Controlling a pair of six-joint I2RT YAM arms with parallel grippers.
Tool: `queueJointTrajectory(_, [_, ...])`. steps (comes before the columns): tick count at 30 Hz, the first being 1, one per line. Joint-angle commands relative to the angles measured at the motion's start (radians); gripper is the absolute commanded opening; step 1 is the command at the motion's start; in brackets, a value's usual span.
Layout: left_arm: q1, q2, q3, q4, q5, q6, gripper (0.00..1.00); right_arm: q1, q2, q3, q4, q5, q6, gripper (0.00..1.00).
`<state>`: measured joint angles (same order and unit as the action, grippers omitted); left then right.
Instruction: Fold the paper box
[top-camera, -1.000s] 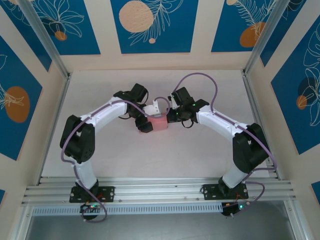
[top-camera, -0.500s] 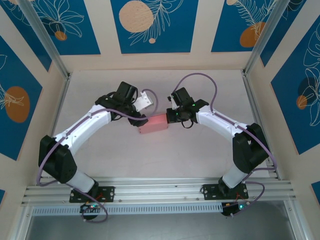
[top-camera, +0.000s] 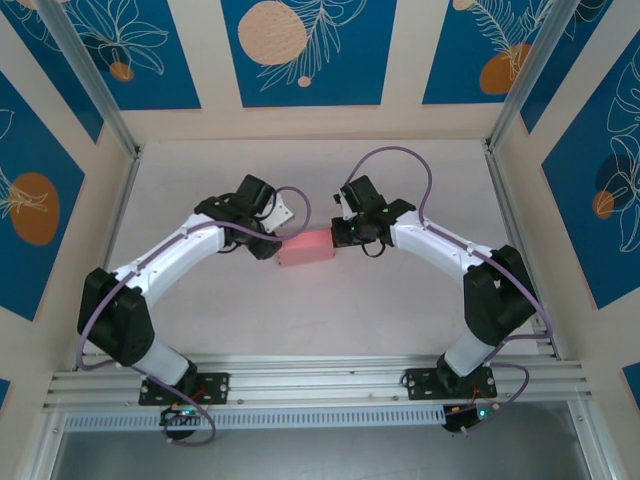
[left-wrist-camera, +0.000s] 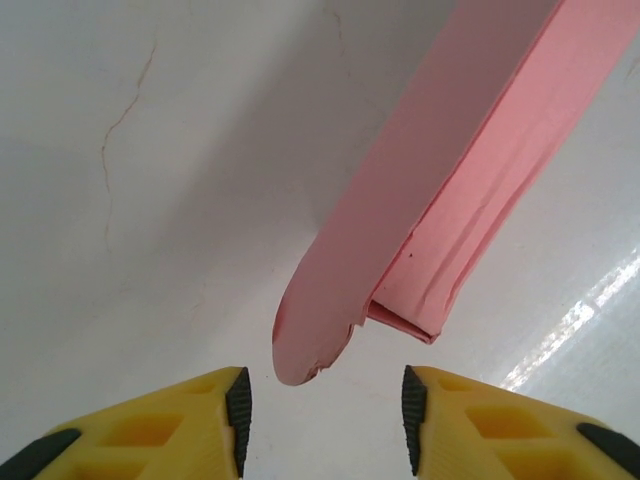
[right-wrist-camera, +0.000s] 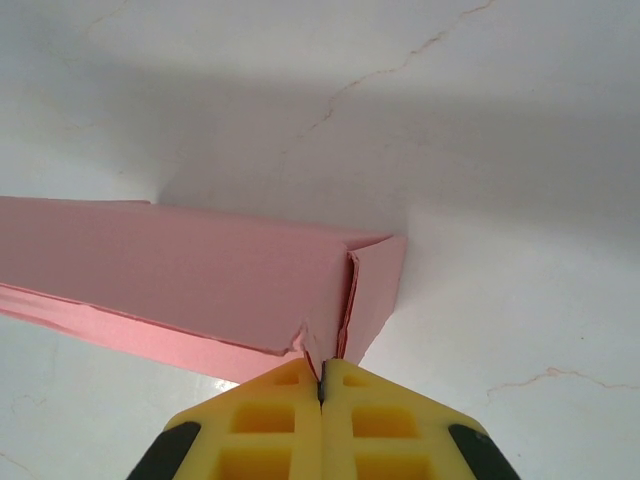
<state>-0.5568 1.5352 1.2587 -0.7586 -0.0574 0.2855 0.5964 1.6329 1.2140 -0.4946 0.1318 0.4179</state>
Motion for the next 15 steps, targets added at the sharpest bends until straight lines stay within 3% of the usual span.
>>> queueJointTrajectory(1, [0.002, 0.030, 0.010, 0.011, 0.004, -0.032, 0.42, 0.006, 0.026, 0.021, -0.057, 0.006, 0.000, 0.00])
queueJointTrajectory(9, [0.002, 0.065, 0.037, -0.003, -0.006, -0.087, 0.30, 0.009, 0.032, 0.027, -0.053, 0.000, -0.003, 0.00])
queueJointTrajectory(15, [0.004, 0.068, 0.061, 0.009, 0.064, -0.130, 0.21, 0.008, 0.041, 0.031, -0.053, -0.001, -0.007, 0.00])
